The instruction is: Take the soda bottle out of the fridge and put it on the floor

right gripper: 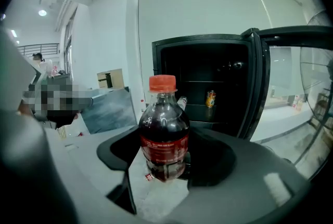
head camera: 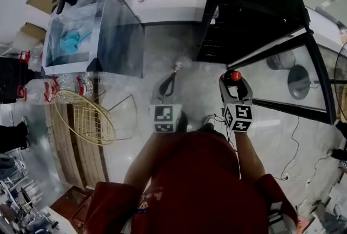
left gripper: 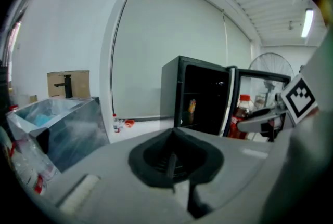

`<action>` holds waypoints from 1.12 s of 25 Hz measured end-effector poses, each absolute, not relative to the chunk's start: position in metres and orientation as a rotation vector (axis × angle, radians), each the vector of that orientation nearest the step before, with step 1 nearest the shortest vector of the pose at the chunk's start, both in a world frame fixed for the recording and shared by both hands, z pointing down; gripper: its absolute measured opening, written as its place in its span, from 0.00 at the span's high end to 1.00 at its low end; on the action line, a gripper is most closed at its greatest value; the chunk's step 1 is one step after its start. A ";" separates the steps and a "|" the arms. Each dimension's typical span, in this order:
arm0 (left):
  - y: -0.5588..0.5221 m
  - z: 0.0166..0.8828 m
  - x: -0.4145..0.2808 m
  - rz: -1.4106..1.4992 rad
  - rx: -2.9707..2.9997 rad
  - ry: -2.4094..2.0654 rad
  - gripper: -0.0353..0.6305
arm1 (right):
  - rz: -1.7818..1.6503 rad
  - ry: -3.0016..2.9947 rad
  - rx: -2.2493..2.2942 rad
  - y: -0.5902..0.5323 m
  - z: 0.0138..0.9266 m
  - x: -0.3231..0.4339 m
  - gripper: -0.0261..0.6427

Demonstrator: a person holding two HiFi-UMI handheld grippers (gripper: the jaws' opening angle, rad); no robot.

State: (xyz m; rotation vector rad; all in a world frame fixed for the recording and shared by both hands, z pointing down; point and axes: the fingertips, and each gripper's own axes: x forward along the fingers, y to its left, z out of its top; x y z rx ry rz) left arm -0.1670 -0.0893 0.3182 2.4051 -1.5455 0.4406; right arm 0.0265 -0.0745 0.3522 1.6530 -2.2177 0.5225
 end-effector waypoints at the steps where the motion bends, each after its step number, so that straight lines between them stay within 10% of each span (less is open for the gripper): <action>1: -0.081 0.315 -0.162 0.441 2.396 -1.566 0.95 | 0.516 -2.229 1.643 -0.069 0.350 0.034 0.53; 28: 0.021 0.331 -0.107 0.514 2.256 -1.722 0.95 | 0.526 -2.307 1.546 0.029 0.360 0.105 0.53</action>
